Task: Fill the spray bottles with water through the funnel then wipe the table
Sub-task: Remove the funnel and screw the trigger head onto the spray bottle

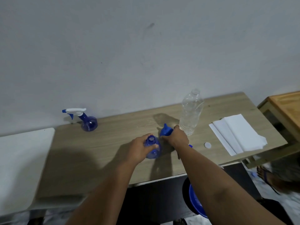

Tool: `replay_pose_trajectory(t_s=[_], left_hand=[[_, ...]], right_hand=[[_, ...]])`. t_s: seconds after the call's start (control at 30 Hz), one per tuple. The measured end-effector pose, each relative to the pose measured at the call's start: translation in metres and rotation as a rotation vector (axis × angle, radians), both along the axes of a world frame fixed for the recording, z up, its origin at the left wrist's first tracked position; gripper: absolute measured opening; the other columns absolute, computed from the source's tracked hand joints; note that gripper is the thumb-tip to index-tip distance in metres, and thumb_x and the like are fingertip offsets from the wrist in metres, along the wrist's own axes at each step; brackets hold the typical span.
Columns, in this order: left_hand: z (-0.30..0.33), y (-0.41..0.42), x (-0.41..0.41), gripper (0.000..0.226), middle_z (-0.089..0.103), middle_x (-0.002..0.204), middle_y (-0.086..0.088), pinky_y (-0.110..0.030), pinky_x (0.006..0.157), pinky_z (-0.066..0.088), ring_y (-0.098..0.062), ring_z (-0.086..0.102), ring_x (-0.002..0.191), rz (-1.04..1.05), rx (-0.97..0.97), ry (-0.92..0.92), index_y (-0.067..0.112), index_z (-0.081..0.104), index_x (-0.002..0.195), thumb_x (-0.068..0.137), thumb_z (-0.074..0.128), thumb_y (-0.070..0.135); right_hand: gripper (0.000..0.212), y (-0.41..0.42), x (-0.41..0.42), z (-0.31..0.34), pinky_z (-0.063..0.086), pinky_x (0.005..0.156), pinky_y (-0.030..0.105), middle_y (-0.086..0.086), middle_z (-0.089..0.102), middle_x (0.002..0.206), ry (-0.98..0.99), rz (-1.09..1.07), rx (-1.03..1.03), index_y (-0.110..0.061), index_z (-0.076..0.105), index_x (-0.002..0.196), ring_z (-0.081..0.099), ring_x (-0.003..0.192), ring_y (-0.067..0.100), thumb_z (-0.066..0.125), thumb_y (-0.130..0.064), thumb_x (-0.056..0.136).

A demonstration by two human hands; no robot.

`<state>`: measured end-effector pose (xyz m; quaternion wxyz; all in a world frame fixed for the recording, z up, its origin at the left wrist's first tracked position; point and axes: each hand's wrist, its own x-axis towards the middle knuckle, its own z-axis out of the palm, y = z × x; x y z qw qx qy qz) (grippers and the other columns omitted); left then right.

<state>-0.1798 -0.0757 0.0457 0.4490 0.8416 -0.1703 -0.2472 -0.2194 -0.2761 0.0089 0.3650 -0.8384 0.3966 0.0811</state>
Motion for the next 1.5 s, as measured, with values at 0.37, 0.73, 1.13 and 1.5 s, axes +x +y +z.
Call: replay_pose_trajectory(t_s=[0.37,0.73,1.13,1.5], left_hand=[[0.002,-0.009,-0.006,0.041,0.077,0.087,0.010,-0.046,0.089,0.058,-0.015,0.074,0.089,-0.064,-0.010,0.012,0.041,0.071,0.095,0.057,0.073,0.056],[-0.001,-0.019,-0.014,0.032,0.077,0.092,0.018,-0.041,0.095,0.058,-0.010,0.073,0.095,-0.064,-0.070,0.030,0.064,0.067,0.086,0.056,0.075,0.055],[-0.011,-0.020,-0.019,0.055,0.073,0.102,0.004,-0.025,0.090,0.056,-0.004,0.068,0.085,-0.030,-0.111,0.078,0.017,0.068,0.119,0.069,0.090,0.014],[-0.020,-0.024,-0.013,0.034,0.075,0.082,0.014,-0.036,0.084,0.058,-0.013,0.071,0.083,-0.011,-0.043,0.117,0.046,0.064,0.085,0.077,0.085,0.019]], right_hand=[[0.030,-0.035,-0.060,0.012,0.051,0.082,0.037,0.006,0.068,0.113,0.185,0.043,-0.262,-0.018,0.060,0.120,0.067,0.102,0.027,0.063,-0.030,0.093],[0.026,-0.042,-0.071,-0.018,0.048,0.077,0.034,0.009,0.072,0.113,0.298,0.186,-0.237,-0.014,0.067,0.113,0.068,0.102,0.030,0.063,-0.030,0.094],[0.036,-0.021,-0.038,0.103,0.038,0.055,0.028,-0.002,0.052,0.055,-0.348,0.052,-0.080,-0.015,0.060,0.060,0.053,0.059,0.018,0.079,-0.030,0.087],[0.027,0.026,-0.014,0.158,0.060,0.068,0.030,0.001,0.072,0.098,-0.917,-0.138,0.378,-0.013,0.073,0.109,0.077,0.091,0.027,0.087,-0.021,0.087]])
